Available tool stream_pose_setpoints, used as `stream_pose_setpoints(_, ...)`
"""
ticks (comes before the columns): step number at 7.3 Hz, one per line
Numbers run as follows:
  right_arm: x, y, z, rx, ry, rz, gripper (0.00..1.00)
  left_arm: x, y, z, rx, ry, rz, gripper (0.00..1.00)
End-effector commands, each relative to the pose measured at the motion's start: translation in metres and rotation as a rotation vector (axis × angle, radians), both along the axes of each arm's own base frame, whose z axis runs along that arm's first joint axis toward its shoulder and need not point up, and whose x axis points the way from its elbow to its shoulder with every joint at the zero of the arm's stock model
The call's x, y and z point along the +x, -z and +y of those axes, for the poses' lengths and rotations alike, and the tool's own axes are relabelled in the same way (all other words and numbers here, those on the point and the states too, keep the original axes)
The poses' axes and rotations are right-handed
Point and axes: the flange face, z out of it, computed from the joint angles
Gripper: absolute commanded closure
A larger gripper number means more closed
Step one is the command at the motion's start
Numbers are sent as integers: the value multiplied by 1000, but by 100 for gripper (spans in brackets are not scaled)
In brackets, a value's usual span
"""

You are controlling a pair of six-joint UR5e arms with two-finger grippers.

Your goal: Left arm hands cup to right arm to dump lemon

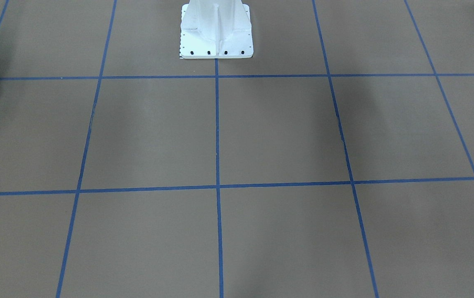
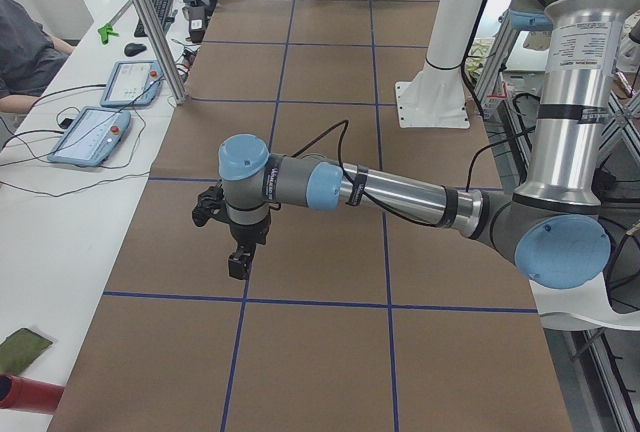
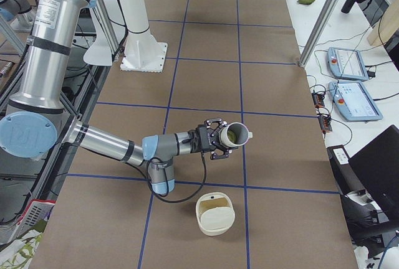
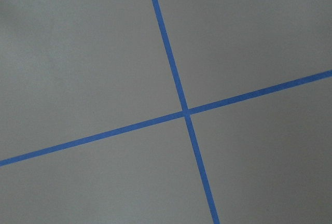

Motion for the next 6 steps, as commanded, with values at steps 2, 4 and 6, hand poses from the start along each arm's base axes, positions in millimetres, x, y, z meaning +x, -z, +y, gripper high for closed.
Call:
stream_pose_setpoints(2, 20, -36, 33, -80, 13, -261, 100, 1, 2, 1, -2, 29, 14, 0)
stream_pose_setpoints(4, 30, -60, 55, -105, 24, -337, 100, 7, 3, 4, -7, 8, 96, 0)
stream_pose_setpoints(6, 31, -65, 57, -171, 43, -512, 100, 7, 3, 4, -7, 8, 96, 0)
